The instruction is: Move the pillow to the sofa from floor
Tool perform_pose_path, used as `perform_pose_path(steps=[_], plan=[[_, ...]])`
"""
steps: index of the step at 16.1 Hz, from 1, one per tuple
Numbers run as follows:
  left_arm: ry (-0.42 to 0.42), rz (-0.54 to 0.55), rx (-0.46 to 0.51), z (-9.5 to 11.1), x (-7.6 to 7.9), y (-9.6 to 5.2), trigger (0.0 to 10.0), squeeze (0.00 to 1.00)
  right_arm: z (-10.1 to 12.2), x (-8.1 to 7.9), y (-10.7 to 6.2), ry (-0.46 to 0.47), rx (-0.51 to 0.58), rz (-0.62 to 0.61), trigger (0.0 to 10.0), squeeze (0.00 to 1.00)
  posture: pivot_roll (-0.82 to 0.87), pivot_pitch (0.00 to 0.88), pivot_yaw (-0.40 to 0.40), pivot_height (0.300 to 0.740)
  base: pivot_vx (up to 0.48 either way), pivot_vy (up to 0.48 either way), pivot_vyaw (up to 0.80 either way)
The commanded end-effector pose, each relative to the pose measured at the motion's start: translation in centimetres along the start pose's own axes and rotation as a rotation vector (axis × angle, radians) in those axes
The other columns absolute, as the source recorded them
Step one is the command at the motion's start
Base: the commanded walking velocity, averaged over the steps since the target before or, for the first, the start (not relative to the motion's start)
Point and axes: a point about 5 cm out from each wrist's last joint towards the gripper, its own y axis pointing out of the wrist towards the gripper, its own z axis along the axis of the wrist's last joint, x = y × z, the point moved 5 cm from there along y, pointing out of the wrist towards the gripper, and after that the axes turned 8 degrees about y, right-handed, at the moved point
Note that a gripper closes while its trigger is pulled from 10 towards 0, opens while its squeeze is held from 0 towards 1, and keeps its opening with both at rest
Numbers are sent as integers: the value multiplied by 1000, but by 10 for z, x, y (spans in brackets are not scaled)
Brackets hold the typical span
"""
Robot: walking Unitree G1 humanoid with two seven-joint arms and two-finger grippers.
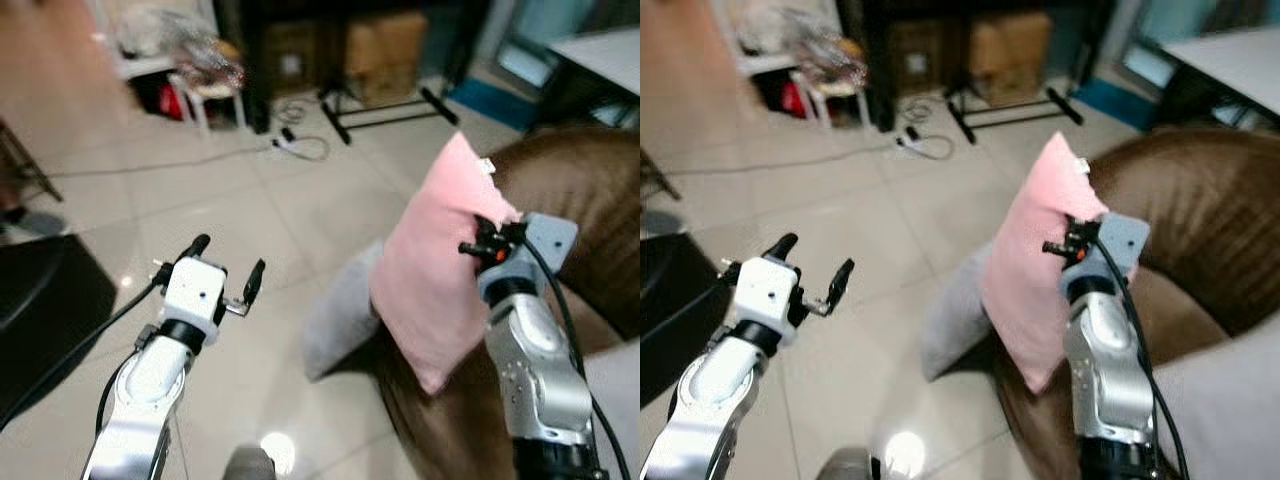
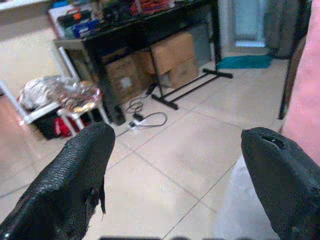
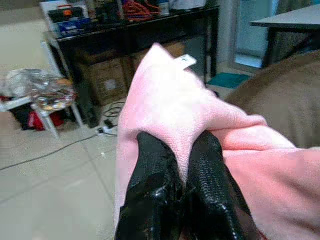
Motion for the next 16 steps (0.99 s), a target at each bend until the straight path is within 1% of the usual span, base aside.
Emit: perform_pose_path(steps=[1, 2, 3, 4, 5, 6, 8, 11, 15, 16], plan=[[-11, 11, -19, -3, -1, -1, 10000, 0, 12, -3, -1, 5, 54, 16, 10000, 0, 27, 0, -40, 740, 0, 0, 0], [-5, 18, -18, -3, -2, -1, 10000, 0, 9, -6, -1, 18, 38, 33, 10000, 0, 29, 0, -40, 740, 0, 0, 0], [11, 44, -18, -3, -7, -1, 10000, 0, -3, -14, -2, 23, -20, 83, 10000, 0, 32, 0, -41, 740, 0, 0, 0], [20, 70, -22, -5, -12, 0, 10000, 0, -15, -22, -4, 0, -65, 119, 10000, 0, 34, 0, -43, 740, 0, 0, 0], [17, 80, -18, -4, -15, 0, 10000, 0, -20, -25, -6, -9, -80, 132, 10000, 0, 38, 0, -43, 740, 0, 0, 0], [10, 85, -14, -3, -18, 0, 10000, 0, -23, -28, -6, 12, -89, 141, 10000, 0, 39, 0, -43, 740, 0, 0, 0], [9, 85, -15, -3, -20, 0, 10000, 0, -28, -32, -6, 21, -106, 150, 10000, 0, 41, 0, -42, 740, 0, 0, 0], [10, 81, -13, -3, -20, 0, 10000, 0, -30, -35, -3, 21, -107, 164, 10000, 0, 49, 0, -41, 740, 276, 0, -713], [10, 79, -9, -2, -21, -1, 10000, 0, -32, -47, -3, 16, -113, 216, 10000, 0, 57, 0, -48, 740, 277, 0, -800], [10, 79, -9, -2, -21, -2, 10000, 0, -33, -51, -3, 10, -117, 235, 10000, 0, 59, 0, -50, 740, 274, 0, 0]])
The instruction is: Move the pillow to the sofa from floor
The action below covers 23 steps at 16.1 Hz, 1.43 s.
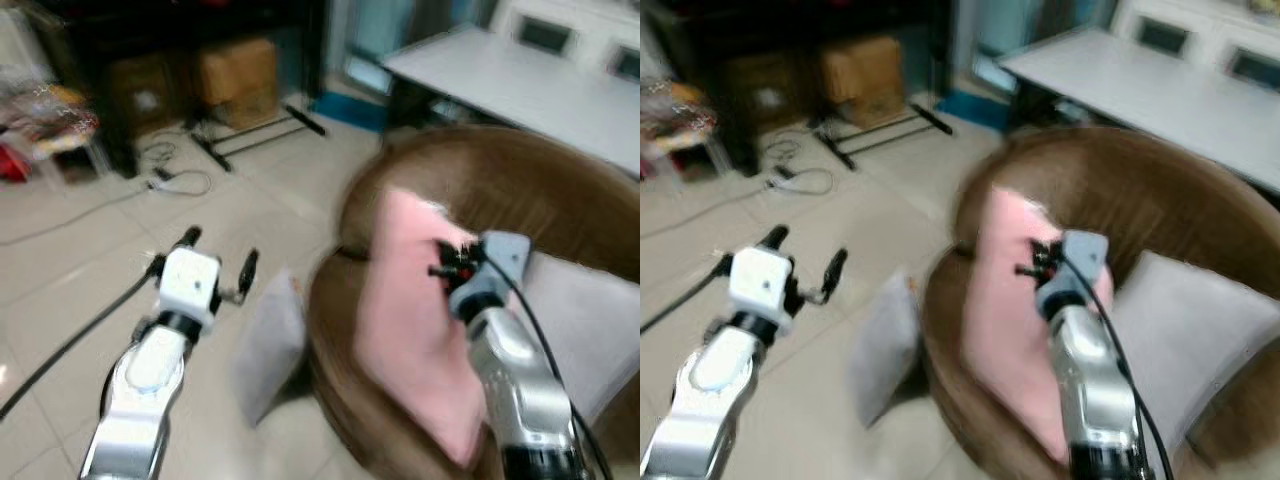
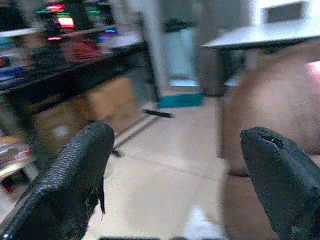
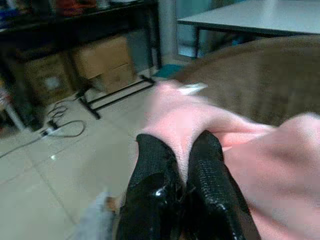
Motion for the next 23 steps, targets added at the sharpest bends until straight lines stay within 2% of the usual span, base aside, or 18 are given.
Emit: perform_pose_path(steps=[1, 7, 9, 11, 14, 19, 23], plan=[[1, 13, -37, -9, -5, -5, 10000, 0, 13, -33, 4, 4, 55, 122, 10000, 0, 60, 0, -50, 740, 277, 0, 0], [2, -7, -46, -10, -2, -9, 10000, 0, 18, -48, 6, -5, 58, 177, 10000, 0, 71, 0, -62, 740, 229, 0, 0], [13, -60, -54, -12, 4, -13, 10000, 0, 18, -50, 7, -13, 54, 173, 10000, 0, 72, 0, -65, 740, 0, 0, 0], [12, -93, -54, -12, 9, -14, 10000, 0, 18, -47, 7, 11, 47, 153, 10000, 0, 70, 0, -63, 740, 0, 0, 0], [-2, -139, -47, -10, 17, -16, 10000, 0, 18, -43, 8, 19, 41, 136, 10000, 0, 70, 0, -62, 740, 0, 0, -800], [19, -85, -72, -14, 9, -13, 10000, 0, 14, -35, 8, 33, 19, 91, 10000, 0, 70, 0, -62, 740, 0, 0, -800], [12, -91, -62, -13, 9, -12, 10000, 0, 14, -35, 7, 39, 17, 86, 10000, 0, 68, 0, -57, 740, 303, 0, 0]])
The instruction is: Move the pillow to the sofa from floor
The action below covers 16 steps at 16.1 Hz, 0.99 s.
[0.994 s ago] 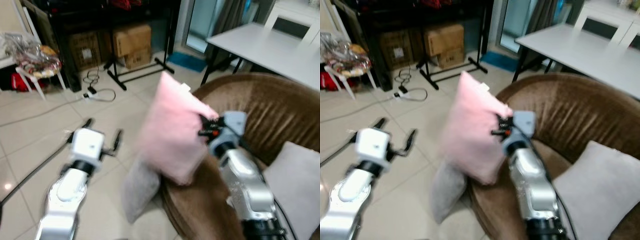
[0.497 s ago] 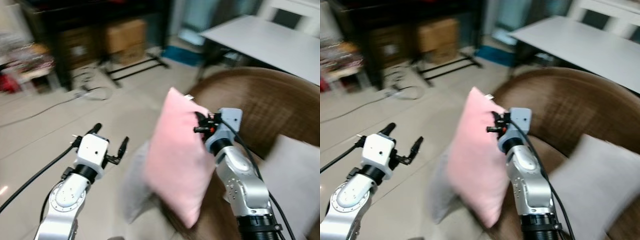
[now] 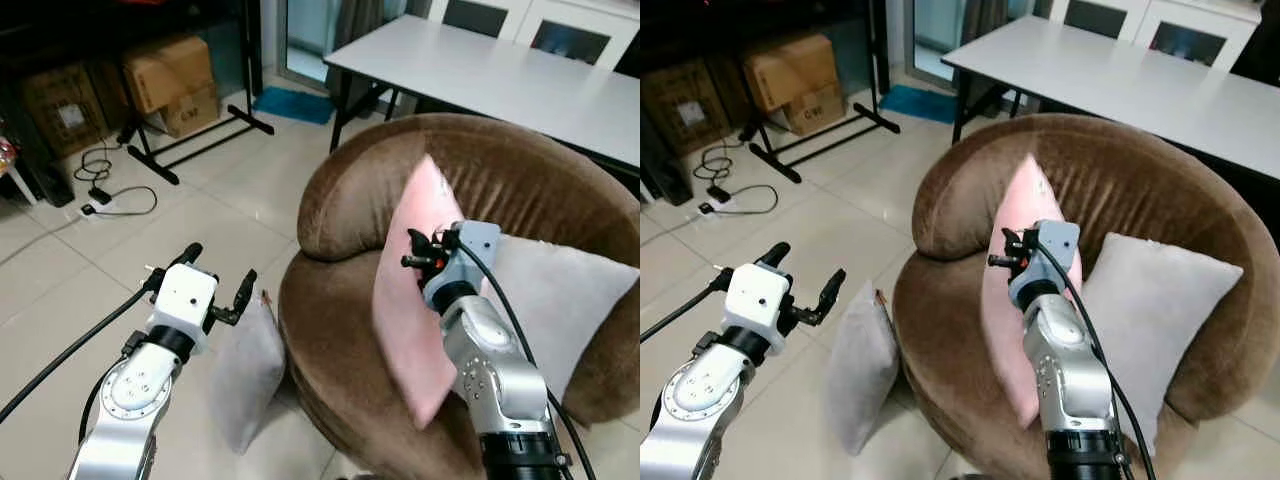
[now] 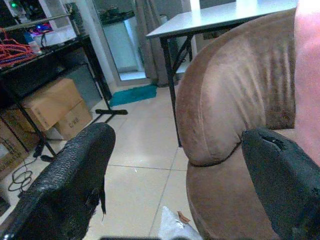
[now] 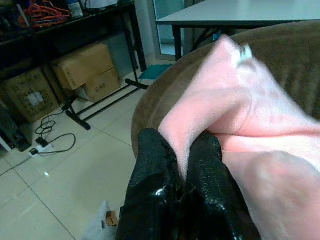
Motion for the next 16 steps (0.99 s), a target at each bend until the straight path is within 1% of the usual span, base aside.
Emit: perform_pose_path(steps=[1, 2, 4, 6, 8, 11, 13, 14, 15, 16], plan=[[-4, 1, 8, 2, 0, 1, 10000, 0, 13, -7, -1, -7, 43, 27, 10000, 0, 69, 0, -57, 740, 319, 0, -800], [-4, 1, 8, 3, 0, 1, 10000, 0, 12, -7, -1, -12, 43, 31, 10000, 0, 69, 0, -57, 740, 322, 0, -800], [-4, 1, 9, 3, -1, 1, 10000, 0, 9, -13, 0, -29, 29, 68, 10000, 0, 74, 0, -61, 740, 319, 0, 0], [-4, 2, 8, 2, -1, 0, 10000, 0, 8, -16, 1, -40, 21, 76, 10000, 0, 77, 0, -64, 740, 313, 0, 0], [-19, -28, 10, 3, 3, -2, 10000, 0, 8, -17, 2, -43, 17, 73, 10000, 0, 78, 0, -64, 740, 141, 0, 0], [-21, -169, 9, 2, 22, -7, 10000, 0, 5, -19, 5, -38, 4, 77, 10000, 0, 76, 0, -59, 740, 0, 0, 0], [-25, -240, 2, 1, 30, -8, 10000, 0, 2, -29, 11, -22, -14, 108, 10000, 0, 73, 0, -54, 740, 0, 0, 0], [-24, -258, -2, 0, 31, -9, 10000, 0, 0, -37, 15, -11, -28, 141, 10000, 0, 73, 0, -53, 740, 0, 0, 0], [-23, -271, -4, -1, 32, -9, 10000, 0, -2, -41, 18, 9, -39, 153, 10000, 0, 74, 0, -52, 740, 0, 0, 0], [-21, -305, -8, -1, 36, -11, 10000, 0, -7, -46, 27, 64, -69, 156, 10000, 0, 79, 0, -49, 740, 0, 0, 0]])
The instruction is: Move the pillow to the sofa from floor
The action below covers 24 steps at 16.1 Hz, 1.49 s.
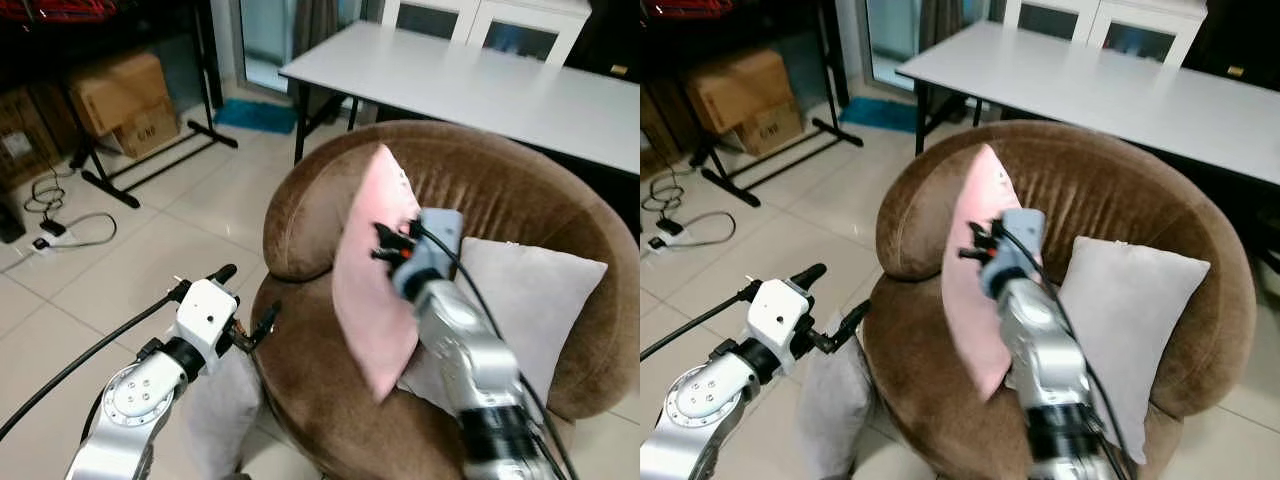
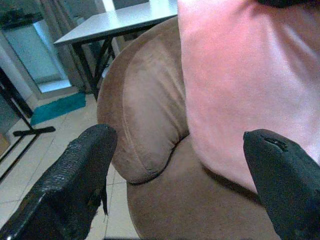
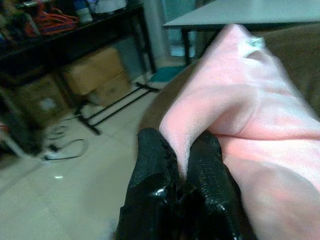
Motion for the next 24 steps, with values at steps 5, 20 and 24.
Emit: perform_pose_path(steps=[5, 20, 24], plan=[[-4, -178, -29, -2, 18, -7, 10000, 0, -9, 30, 36, 211, -43, -149, 10000, 0, 90, 0, -47, 740, 0, 0, 0], [3, -242, -33, -2, 22, -8, 10000, 0, 9, 197, -40, -57, 15, -689, 10000, 1000, 78, 0, -44, 740, 0, 0, 0], [-42, -157, 2, 3, 22, -8, 10000, 0, 53, 160, -70, -212, 211, -531, 10000, 1000, 49, 0, -53, 740, 0, 0, 0]])
